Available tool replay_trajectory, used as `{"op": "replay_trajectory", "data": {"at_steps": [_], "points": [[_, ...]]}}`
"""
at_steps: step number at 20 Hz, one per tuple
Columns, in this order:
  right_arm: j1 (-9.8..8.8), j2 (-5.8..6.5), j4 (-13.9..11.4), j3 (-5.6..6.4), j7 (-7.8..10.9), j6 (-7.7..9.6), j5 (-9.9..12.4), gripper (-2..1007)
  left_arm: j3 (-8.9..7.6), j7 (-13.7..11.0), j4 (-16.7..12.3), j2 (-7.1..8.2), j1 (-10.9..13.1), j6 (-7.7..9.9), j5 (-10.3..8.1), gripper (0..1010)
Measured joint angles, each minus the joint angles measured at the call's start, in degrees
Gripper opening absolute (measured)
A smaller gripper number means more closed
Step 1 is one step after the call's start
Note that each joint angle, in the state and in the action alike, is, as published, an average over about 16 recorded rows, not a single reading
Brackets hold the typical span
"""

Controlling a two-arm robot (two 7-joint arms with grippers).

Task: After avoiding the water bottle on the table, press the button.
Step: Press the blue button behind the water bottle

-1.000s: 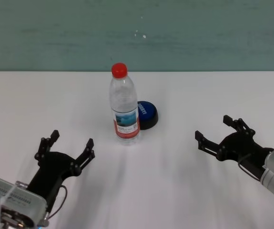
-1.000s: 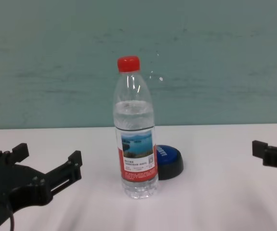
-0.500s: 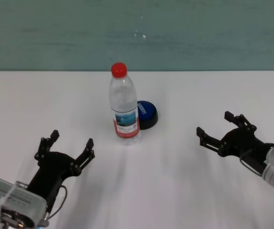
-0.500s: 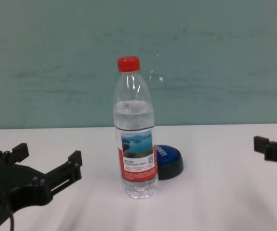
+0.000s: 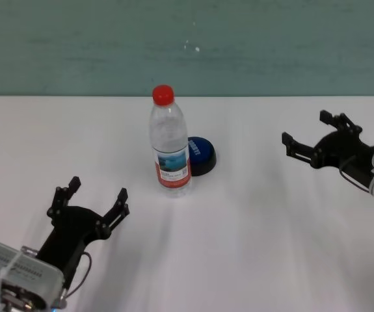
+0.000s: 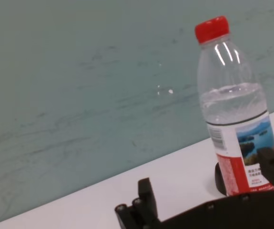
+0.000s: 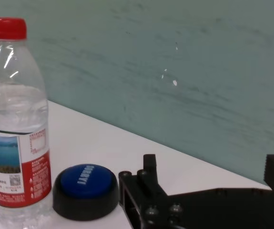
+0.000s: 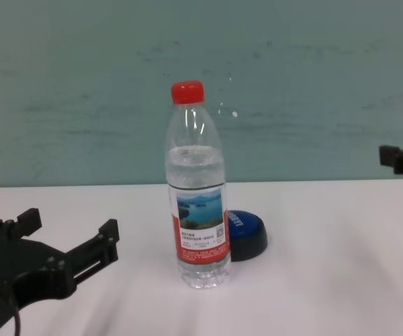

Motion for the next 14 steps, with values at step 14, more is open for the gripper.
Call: {"op": "replay_trajectory", "data": {"at_steps": [14], "points": [[16.53, -1.04, 14.12, -6.88, 5.74, 0.67, 1.86, 1004, 0.0, 0.0, 0.0, 0.0, 0.0, 0.0, 0.0, 1000]]}}
